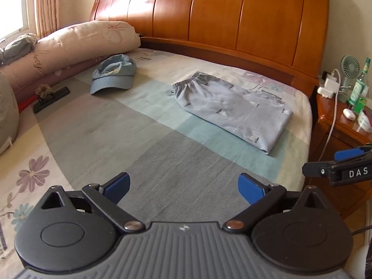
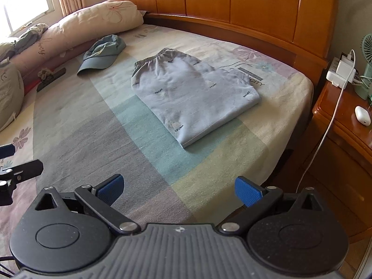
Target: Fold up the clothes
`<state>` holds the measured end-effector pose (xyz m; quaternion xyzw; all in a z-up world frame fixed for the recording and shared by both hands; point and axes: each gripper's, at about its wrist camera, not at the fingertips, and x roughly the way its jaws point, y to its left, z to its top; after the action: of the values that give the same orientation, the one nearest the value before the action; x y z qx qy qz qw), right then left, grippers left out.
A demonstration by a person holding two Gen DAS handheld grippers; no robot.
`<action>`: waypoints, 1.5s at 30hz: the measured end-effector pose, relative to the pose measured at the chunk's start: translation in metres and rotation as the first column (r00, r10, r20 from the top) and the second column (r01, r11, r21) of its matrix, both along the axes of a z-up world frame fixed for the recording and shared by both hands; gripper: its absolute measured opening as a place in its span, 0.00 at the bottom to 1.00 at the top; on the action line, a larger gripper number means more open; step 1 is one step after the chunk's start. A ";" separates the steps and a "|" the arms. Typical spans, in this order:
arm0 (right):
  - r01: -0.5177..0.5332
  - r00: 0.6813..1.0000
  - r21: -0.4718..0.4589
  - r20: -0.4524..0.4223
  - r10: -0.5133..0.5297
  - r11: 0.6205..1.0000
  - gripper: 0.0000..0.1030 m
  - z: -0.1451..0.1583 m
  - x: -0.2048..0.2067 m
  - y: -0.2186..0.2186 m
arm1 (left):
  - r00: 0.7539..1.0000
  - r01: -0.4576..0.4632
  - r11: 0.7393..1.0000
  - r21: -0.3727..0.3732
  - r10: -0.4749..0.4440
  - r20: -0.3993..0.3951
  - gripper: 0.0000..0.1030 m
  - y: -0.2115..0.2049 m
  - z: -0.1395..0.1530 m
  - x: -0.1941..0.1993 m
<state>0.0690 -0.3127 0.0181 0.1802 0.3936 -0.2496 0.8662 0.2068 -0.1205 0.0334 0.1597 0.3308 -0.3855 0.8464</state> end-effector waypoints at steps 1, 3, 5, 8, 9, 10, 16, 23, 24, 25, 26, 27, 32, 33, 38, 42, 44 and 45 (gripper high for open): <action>-0.004 1.000 0.000 0.001 0.004 1.000 1.00 0.001 0.002 0.000 | 1.000 -0.005 1.000 0.009 0.005 0.007 0.96 -0.002 0.001 0.000; -0.014 1.000 0.001 0.005 0.014 1.000 1.00 0.002 0.005 0.000 | 1.000 -0.011 1.000 0.002 0.011 0.013 0.97 -0.003 0.004 0.001; -0.022 1.000 0.003 0.008 0.022 1.000 1.00 0.003 0.010 -0.001 | 1.000 -0.017 1.000 -0.016 0.017 0.000 0.99 -0.004 0.006 0.004; -0.030 1.000 0.006 0.004 0.030 1.000 1.00 0.002 0.016 -0.003 | 1.000 -0.013 0.999 -0.036 0.012 -0.024 0.99 -0.006 0.007 0.008; -0.034 0.999 0.008 0.003 0.034 0.999 1.00 0.002 0.018 -0.004 | 1.000 -0.014 0.999 -0.034 0.013 -0.026 0.99 -0.008 0.007 0.009; -0.039 0.999 0.011 0.002 0.039 0.999 1.00 0.002 0.020 -0.005 | 0.999 -0.015 0.999 -0.029 0.014 -0.029 0.99 -0.010 0.007 0.010; -0.070 0.998 0.004 -0.006 0.070 0.998 1.00 0.005 0.031 -0.011 | 0.999 -0.022 1.000 -0.015 0.022 -0.033 0.99 -0.024 0.008 0.015; -0.095 0.995 -0.002 -0.016 0.095 0.995 1.00 0.007 0.038 -0.019 | 0.999 -0.018 1.000 -0.007 0.018 -0.048 0.99 -0.036 0.006 0.015; -0.097 0.995 -0.001 -0.016 0.097 0.995 1.00 0.007 0.039 -0.021 | 0.999 -0.018 1.000 -0.006 0.017 -0.050 0.99 -0.037 0.006 0.015; -0.095 0.995 0.000 -0.018 0.095 0.995 1.00 0.007 0.039 -0.022 | 0.998 -0.017 1.000 -0.004 0.017 -0.052 0.99 -0.039 0.006 0.015; -0.093 0.995 0.001 -0.020 0.093 0.996 1.00 0.007 0.040 -0.023 | 0.998 -0.017 1.000 -0.002 0.016 -0.054 0.99 -0.040 0.006 0.015; -0.090 0.996 0.001 -0.024 0.090 0.996 1.00 0.007 0.040 -0.024 | 0.998 -0.016 1.000 0.000 0.016 -0.056 0.99 -0.042 0.006 0.016; -0.080 0.996 -0.005 -0.039 0.080 0.997 1.00 0.008 0.041 -0.026 | 0.997 -0.017 1.000 0.023 0.019 -0.072 0.99 -0.050 0.005 0.018; -0.077 0.996 -0.007 -0.043 0.077 0.997 1.00 0.008 0.041 -0.026 | 0.997 -0.015 1.000 0.024 0.016 -0.077 0.99 -0.052 0.005 0.018; -0.073 0.996 -0.007 -0.052 0.073 0.997 1.00 0.007 0.040 -0.027 | 0.997 -0.003 0.999 0.034 0.006 -0.083 0.99 -0.057 0.004 0.018; -0.073 0.996 -0.008 -0.052 0.073 0.997 1.00 0.007 0.040 -0.027 | 0.996 0.003 0.999 0.037 0.000 -0.086 0.99 -0.059 0.003 0.017; -0.075 0.996 -0.007 -0.053 0.074 0.997 1.00 0.007 0.040 -0.027 | 0.996 0.003 0.999 0.037 0.000 -0.087 0.99 -0.059 0.003 0.017; -0.075 0.996 -0.007 -0.054 0.075 0.997 1.00 0.008 0.040 -0.027 | 0.996 0.002 0.999 0.037 0.001 -0.088 0.99 -0.059 0.003 0.017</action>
<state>0.1086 -0.3394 0.0257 0.1547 0.4219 -0.2234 0.8650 0.2234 -0.1799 0.0368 0.1582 0.3748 -0.3863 0.8278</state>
